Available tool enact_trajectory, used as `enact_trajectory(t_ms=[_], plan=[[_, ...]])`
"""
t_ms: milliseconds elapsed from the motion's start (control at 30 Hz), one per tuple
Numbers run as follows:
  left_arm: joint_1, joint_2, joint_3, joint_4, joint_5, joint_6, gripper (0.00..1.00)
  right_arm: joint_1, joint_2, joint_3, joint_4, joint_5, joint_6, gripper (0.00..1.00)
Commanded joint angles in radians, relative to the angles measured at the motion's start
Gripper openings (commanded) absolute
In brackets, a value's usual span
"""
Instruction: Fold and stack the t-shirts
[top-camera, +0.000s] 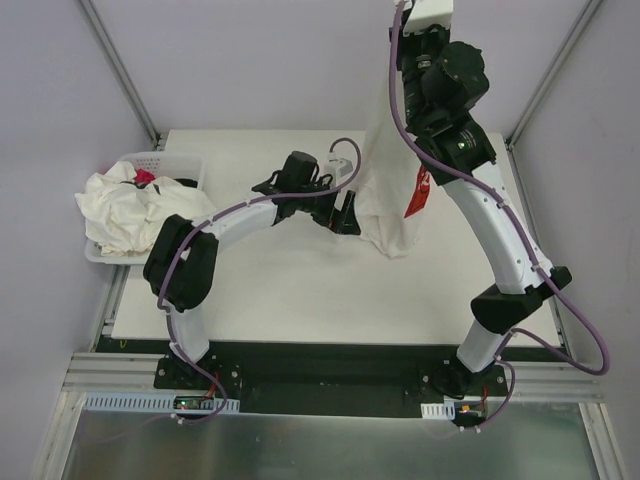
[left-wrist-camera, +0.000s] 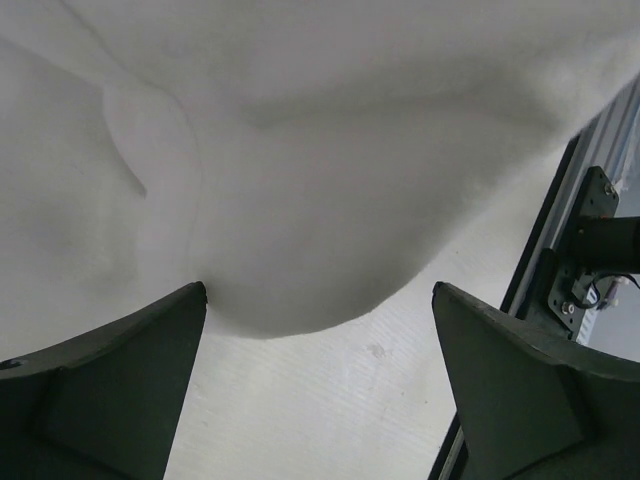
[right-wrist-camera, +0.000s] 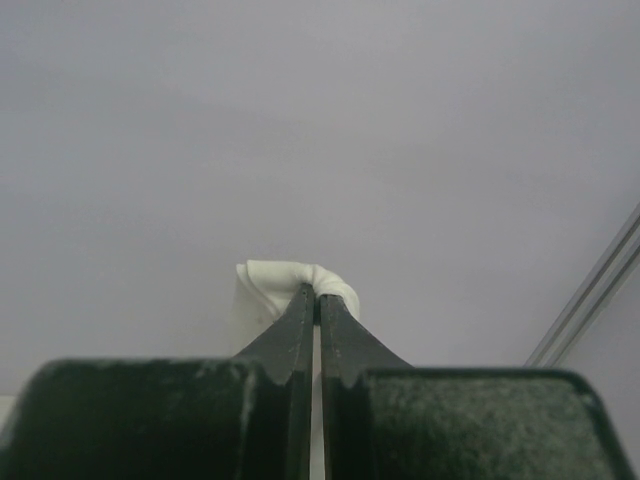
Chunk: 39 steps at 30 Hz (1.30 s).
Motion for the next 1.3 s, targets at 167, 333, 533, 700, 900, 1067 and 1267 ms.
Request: enact_trajectory(t_ms=[167, 333, 533, 700, 900, 1067, 1267], plan=[[-0.005, 0.048, 0.113, 0.031, 0.034, 0.007, 0.51, -0.013, -0.103, -0.034, 0.060, -0.015, 0.023, 0.00], [-0.005, 0.045, 0.116, 0.031, 0.028, 0.010, 0.16, -0.019, -0.113, -0.052, 0.060, -0.018, 0.034, 0.01], [-0.005, 0.018, 0.130, -0.001, -0.018, 0.038, 0.00, -0.030, -0.116, -0.065, 0.060, -0.018, 0.037, 0.01], [-0.003, -0.044, 0.208, -0.127, -0.142, 0.105, 0.00, -0.044, -0.103, -0.069, 0.049, -0.011, 0.040, 0.01], [0.015, -0.174, 0.328, -0.225, -0.286, 0.165, 0.00, -0.054, -0.089, -0.081, 0.023, -0.007, 0.037, 0.01], [0.072, -0.275, 0.484, -0.322, -0.398, 0.166, 0.00, -0.077, -0.100, -0.124, 0.017, 0.009, 0.046, 0.01], [0.122, -0.337, 0.587, -0.395, -0.496, 0.218, 0.00, -0.111, -0.121, -0.173, 0.000, 0.010, 0.103, 0.01]])
